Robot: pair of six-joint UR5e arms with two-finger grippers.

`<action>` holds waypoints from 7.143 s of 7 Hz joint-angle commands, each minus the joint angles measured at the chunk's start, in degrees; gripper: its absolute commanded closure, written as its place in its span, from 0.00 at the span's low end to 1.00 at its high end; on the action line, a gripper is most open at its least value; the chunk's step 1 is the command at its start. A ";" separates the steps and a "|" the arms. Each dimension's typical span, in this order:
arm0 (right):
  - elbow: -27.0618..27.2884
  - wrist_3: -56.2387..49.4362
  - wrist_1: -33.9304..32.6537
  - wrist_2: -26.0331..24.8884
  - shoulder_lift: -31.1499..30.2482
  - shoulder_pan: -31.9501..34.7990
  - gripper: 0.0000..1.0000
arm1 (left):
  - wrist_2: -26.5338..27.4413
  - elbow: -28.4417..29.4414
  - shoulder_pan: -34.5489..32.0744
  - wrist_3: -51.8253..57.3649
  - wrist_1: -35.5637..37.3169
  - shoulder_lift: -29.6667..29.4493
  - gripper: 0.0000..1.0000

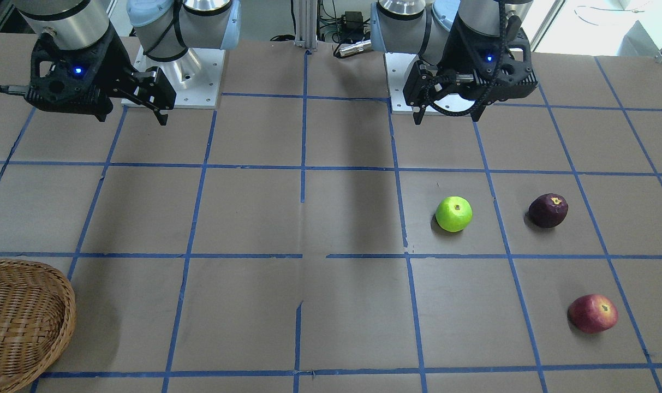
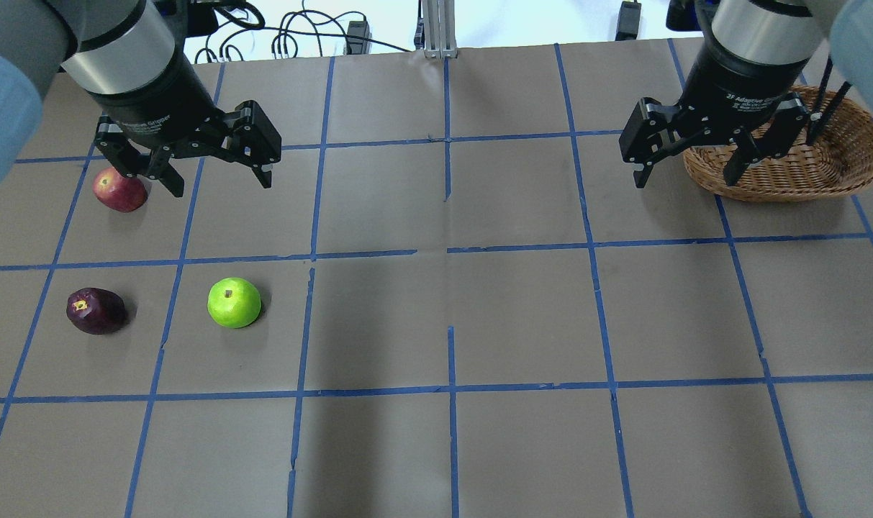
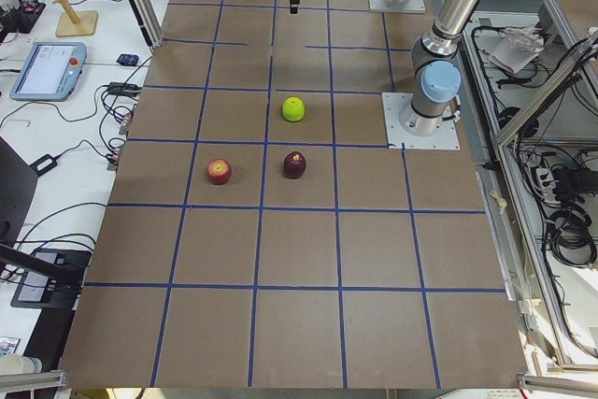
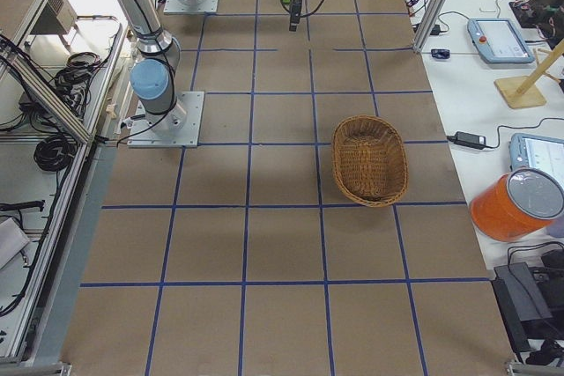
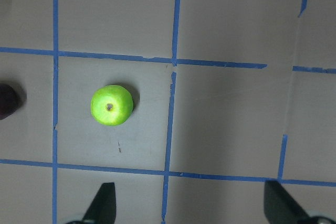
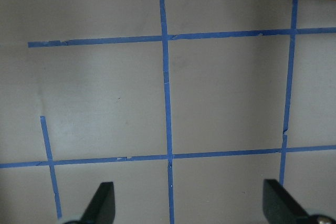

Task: Put all apples into basket
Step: 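Lower the left gripper toward the green apple, then grasp the green apple with the left gripper and carry it toward the table center, then release the green apple at the center and raise the left gripper, then grasp the green apple with the right gripper while the left gripper grasps the dark apple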

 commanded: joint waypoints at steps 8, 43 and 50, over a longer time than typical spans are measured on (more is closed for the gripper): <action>0.24 0.00 -0.05 0.04 0.03 0.00 0.00 | -0.32 -6.46 4.87 5.59 4.70 -3.42 0.00; 1.21 29.62 -34.93 6.72 30.25 21.09 0.00 | 4.51 -27.02 36.72 57.22 41.69 -16.97 0.00; 1.21 29.09 -37.22 10.32 34.30 21.18 0.00 | 11.01 -26.98 36.64 55.54 42.54 -22.16 0.47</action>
